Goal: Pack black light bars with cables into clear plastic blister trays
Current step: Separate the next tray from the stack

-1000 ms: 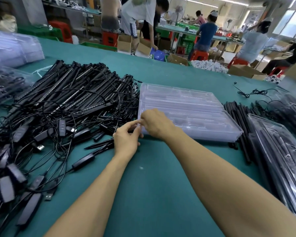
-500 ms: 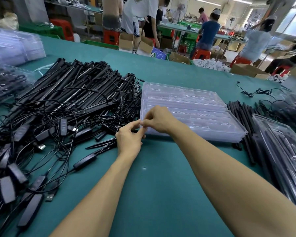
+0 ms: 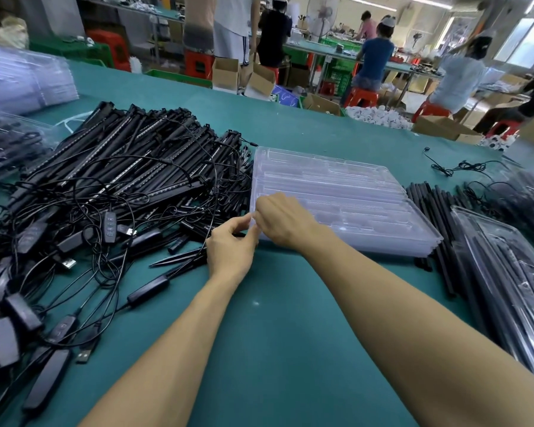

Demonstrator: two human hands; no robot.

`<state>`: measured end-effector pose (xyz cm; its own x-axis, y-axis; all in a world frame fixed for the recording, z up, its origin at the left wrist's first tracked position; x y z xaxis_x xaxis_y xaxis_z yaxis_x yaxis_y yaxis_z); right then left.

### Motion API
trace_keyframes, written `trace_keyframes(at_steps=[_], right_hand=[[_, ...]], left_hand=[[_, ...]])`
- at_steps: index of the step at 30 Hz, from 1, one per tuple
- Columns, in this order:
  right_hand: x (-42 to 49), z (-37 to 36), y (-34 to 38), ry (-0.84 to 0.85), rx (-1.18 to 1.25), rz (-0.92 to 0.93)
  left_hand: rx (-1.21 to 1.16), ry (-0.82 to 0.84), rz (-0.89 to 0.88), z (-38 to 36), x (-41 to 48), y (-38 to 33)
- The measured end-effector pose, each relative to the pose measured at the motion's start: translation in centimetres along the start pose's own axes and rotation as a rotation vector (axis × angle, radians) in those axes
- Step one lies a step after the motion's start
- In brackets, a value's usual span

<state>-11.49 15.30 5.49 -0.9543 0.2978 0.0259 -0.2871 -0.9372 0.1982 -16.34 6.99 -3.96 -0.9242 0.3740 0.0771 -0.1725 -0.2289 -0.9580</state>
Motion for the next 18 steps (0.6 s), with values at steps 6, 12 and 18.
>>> trace_keyframes(at_steps=[6, 12, 18], right_hand=[[0.1, 0.2, -0.1, -0.017, 0.030, 0.033], [0.1, 0.0, -0.3, -0.015, 0.100, 0.002], [-0.2, 1.0, 0.0, -0.078, 0.109, -0.020]], left_hand=[[-0.047, 0.004, 0.119, -0.3, 0.7, 0.3], [0.031, 0.020, 0.097, -0.5, 0.2, -0.1], [-0.038, 0.062, 0.259, -0.5, 1.0, 0.4]])
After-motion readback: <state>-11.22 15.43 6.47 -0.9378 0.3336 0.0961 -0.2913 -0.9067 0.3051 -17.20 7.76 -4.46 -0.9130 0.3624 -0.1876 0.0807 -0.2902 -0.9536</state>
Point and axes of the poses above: each hand's wrist, its own x-axis towards the middle knuckle, its own z-axis out of the back of the hand, y = z × x, the point moved 10 cm from there along x, towards the middle knuckle, and after that the axes turned 12 degrees about x, right-handed, at the moved point
